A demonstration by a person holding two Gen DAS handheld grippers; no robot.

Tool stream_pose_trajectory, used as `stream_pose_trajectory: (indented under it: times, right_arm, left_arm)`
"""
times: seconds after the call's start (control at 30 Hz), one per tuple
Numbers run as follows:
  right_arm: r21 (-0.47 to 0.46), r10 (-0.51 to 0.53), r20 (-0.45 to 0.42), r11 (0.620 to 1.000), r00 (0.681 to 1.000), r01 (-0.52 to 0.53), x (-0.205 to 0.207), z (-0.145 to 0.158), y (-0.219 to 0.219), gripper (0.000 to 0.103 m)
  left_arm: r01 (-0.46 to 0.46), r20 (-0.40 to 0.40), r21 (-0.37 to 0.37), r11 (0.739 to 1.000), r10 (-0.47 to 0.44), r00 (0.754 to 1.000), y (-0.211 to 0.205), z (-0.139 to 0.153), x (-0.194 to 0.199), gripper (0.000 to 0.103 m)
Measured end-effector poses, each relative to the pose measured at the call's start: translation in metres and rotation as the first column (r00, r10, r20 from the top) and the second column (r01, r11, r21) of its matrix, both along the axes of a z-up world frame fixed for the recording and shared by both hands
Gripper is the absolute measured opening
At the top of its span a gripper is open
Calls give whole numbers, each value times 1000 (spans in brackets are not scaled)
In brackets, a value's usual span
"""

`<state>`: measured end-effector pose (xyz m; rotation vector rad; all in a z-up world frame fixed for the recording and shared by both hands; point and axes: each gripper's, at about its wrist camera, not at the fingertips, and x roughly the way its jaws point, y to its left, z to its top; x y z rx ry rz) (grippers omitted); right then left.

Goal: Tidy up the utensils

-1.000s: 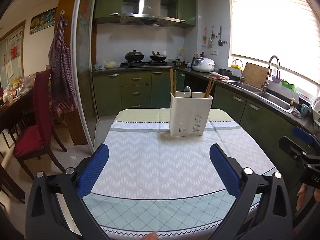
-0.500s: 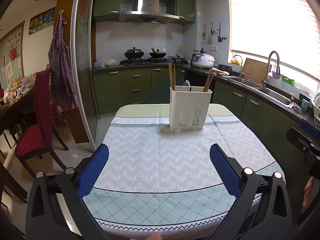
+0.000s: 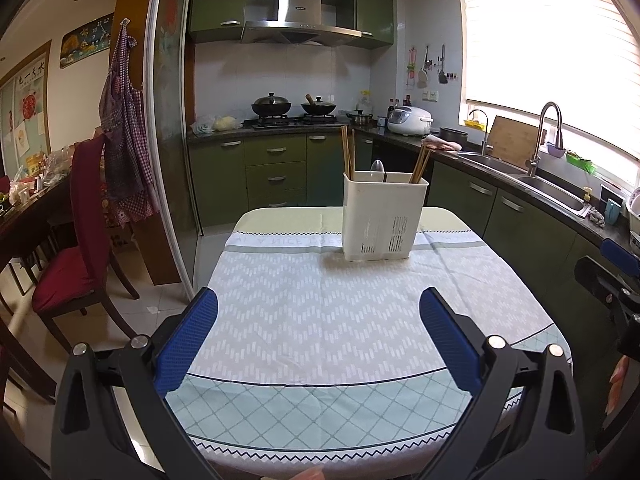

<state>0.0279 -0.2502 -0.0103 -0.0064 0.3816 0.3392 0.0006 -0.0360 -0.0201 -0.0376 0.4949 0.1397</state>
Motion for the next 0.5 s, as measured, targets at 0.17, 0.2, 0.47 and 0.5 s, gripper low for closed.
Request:
stream_pose_trajectory:
  times: [0.17, 0.2, 0.47, 0.5]
  right_arm:
    - [-1, -1, -1, 1000, 1000, 1, 0, 0, 0, 98]
    - [1, -1, 0, 1000, 1000, 1, 0, 0, 0, 98]
    - [2, -2, 1, 1000, 1000, 2, 0, 0, 0, 98]
    - [3, -2, 1, 1000, 1000, 2, 0, 0, 0, 98]
  left_arm:
    - [4, -3, 3, 1000, -4, 1000, -3, -1, 0, 96]
    - [4, -2, 4, 1000, -4, 1000, -4, -1, 0, 96]
    - [4, -2, 4, 1000, -4, 1000, -4, -2, 0, 96]
    - [4, -2, 5, 1000, -4, 1000, -5, -2, 0, 96]
